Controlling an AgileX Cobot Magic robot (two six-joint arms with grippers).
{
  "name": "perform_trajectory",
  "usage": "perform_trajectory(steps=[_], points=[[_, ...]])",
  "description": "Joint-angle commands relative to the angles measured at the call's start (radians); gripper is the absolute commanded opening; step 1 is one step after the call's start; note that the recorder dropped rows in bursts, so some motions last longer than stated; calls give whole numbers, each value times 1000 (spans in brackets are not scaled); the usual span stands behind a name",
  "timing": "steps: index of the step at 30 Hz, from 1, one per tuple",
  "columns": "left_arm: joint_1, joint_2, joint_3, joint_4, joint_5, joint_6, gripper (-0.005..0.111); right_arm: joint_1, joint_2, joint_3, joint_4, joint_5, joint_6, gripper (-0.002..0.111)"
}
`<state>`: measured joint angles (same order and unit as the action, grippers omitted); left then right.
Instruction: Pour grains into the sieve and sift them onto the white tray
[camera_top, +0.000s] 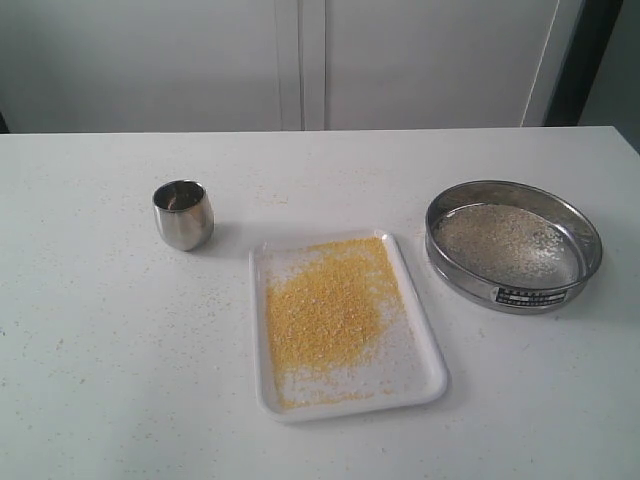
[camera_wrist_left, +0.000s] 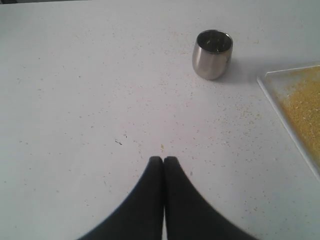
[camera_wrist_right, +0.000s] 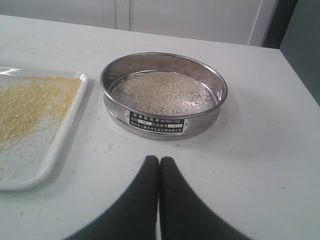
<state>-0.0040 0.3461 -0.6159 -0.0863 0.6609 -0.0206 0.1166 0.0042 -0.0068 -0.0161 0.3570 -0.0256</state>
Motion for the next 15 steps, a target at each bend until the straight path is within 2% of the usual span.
perform_trajectory(steps=[1, 8, 15], points=[[2, -57, 68, -1, -35, 1, 0, 2, -4, 7, 1, -15, 5, 0], [2, -166, 269, -1, -196, 6, 0, 2, -4, 7, 1, -15, 5, 0], [2, -329, 446, -1, -241, 56, 0, 2, -4, 7, 1, -15, 3, 0]])
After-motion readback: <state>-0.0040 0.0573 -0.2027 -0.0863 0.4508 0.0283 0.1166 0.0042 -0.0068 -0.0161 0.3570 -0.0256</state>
